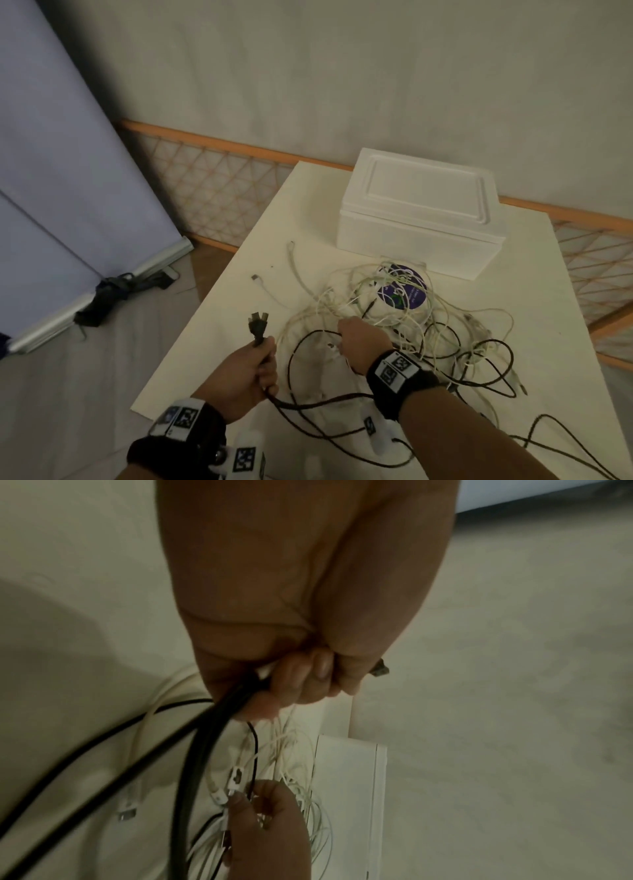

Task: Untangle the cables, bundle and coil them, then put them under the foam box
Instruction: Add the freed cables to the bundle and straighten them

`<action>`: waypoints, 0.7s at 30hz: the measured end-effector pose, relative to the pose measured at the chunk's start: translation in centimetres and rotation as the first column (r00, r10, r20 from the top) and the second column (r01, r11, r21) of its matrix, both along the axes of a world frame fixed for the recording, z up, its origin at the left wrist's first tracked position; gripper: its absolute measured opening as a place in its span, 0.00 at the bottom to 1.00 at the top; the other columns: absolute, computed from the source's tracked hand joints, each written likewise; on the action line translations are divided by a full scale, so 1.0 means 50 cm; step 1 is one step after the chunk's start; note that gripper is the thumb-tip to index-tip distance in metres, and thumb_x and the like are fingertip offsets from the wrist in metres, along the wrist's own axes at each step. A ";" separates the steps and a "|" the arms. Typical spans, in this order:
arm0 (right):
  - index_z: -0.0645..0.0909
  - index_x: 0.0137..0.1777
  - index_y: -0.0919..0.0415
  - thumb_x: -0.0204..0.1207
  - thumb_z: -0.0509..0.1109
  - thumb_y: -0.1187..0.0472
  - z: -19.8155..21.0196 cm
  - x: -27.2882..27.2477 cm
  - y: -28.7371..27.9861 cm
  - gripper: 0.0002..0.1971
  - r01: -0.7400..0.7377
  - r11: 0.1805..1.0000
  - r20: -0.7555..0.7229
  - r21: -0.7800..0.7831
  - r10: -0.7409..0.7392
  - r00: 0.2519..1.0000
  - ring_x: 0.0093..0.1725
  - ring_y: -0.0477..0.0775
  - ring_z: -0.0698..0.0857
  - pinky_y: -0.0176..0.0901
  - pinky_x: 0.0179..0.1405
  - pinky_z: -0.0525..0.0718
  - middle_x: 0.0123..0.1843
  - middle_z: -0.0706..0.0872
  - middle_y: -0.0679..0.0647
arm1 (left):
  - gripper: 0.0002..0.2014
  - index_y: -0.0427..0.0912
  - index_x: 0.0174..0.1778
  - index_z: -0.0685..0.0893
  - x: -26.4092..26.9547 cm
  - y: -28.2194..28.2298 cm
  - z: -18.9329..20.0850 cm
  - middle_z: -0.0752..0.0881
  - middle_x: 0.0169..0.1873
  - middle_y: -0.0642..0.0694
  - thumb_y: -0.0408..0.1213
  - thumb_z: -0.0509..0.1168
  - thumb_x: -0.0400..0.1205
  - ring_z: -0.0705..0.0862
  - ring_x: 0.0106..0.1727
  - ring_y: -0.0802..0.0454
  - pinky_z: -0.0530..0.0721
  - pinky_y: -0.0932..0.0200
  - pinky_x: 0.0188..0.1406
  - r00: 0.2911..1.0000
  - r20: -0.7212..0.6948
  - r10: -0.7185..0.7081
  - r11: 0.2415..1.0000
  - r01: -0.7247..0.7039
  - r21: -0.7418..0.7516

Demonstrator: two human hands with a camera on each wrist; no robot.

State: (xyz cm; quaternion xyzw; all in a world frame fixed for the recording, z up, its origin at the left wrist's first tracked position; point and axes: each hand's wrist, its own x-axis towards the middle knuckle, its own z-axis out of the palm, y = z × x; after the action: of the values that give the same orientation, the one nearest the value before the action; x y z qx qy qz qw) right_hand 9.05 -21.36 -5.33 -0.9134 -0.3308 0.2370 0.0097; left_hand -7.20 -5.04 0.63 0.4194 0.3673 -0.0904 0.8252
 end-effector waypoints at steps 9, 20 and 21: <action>0.69 0.68 0.55 0.82 0.60 0.57 0.069 0.062 -0.019 0.15 0.207 0.929 0.058 0.305 -0.235 0.970 0.54 0.63 0.84 0.55 0.47 0.84 0.62 0.76 0.57 | 0.16 0.44 0.30 0.67 -0.005 0.009 -0.013 0.65 0.24 0.47 0.39 0.57 0.84 0.61 0.20 0.54 0.64 0.60 0.20 0.998 -0.013 0.055 0.995 -0.056 -0.083; 0.76 0.63 0.60 0.79 0.61 0.60 0.007 -0.102 0.014 0.14 -0.278 0.961 -0.026 0.002 0.278 0.960 0.58 0.66 0.82 0.55 0.51 0.81 0.59 0.81 0.61 | 0.22 0.44 0.24 0.66 0.007 0.007 -0.017 0.72 0.27 0.45 0.41 0.58 0.85 0.64 0.20 0.55 0.63 0.63 0.18 0.989 -0.090 -0.121 0.992 0.122 0.005; 0.76 0.63 0.61 0.80 0.60 0.61 0.010 -0.099 0.011 0.14 -0.269 0.963 -0.030 0.013 0.269 0.963 0.58 0.65 0.83 0.55 0.51 0.81 0.59 0.82 0.61 | 0.21 0.43 0.25 0.68 0.009 0.012 -0.014 0.73 0.28 0.45 0.41 0.59 0.86 0.62 0.19 0.56 0.62 0.64 0.18 0.992 -0.069 -0.108 0.993 0.111 0.042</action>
State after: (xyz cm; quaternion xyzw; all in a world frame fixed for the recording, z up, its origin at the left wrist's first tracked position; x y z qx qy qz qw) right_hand 4.11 -20.82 -4.82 -0.8560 -0.4526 0.2493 -0.0133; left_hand -6.77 -4.44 -0.07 0.4544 0.3729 -0.1409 0.7967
